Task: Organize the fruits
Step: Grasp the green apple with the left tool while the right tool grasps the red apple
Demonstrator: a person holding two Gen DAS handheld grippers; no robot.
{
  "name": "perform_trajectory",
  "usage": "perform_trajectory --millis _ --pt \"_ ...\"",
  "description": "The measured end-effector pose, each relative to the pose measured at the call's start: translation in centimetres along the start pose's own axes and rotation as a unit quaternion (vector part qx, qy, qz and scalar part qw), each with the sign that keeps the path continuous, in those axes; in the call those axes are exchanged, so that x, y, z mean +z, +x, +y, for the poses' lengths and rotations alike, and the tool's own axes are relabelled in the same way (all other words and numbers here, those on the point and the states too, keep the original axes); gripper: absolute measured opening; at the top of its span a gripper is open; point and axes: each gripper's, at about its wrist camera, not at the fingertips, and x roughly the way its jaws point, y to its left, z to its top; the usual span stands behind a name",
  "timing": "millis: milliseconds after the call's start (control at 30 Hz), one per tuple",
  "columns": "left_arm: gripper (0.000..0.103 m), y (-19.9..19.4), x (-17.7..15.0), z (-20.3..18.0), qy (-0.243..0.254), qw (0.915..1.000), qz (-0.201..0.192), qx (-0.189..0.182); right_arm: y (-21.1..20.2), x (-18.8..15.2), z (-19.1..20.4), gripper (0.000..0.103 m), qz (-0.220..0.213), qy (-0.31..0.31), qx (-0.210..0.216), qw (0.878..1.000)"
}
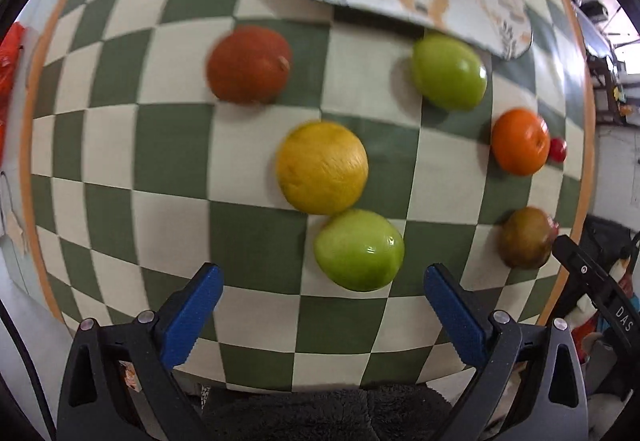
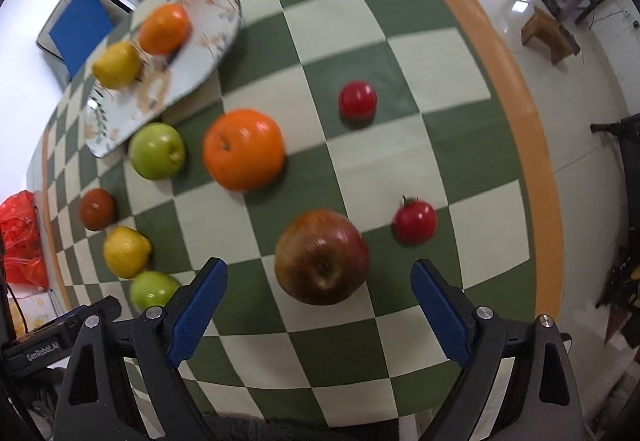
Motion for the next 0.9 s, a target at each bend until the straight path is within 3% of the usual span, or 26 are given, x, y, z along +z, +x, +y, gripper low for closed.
perform_trajectory --millis 133,333,400,567,700,900 --pt "0.103 2.7 0.2 -1.8 0.017 0.9996 0.02 -0.001 2.3 -0.2 -0.7 0.089 0.025 0.008 0.004 1.0" --pt "0.102 4.6 -0.2 -5.4 0.103 0.9938 0.01 0.041 4.1 0.2 -0.8 0.087 0.038 0.011 0.009 0.999" --pt "0.083 5.0 -0.4 -6.1 0.121 0.991 0.008 0.057 4.6 0.5 -0.7 0.084 0.044 0.01 0.011 0.999" --pt "0.062 5.4 -0.7 -6.6 0.145 0.9852 -0.006 0.091 5.5 0.9 -0.1 0.077 0.058 0.005 0.014 0.998" --pt "0.061 5.2 -0.7 -6.1 0.147 0.9858 -0.006 0.082 6.3 0.9 0.0 0.07 0.069 0.004 0.014 0.998" --pt "0.06 4.8 -1.2 -5.4 0.143 0.9865 -0.014 0.079 6.6 0.8 0.4 0.069 0.071 -0.006 0.006 0.997"
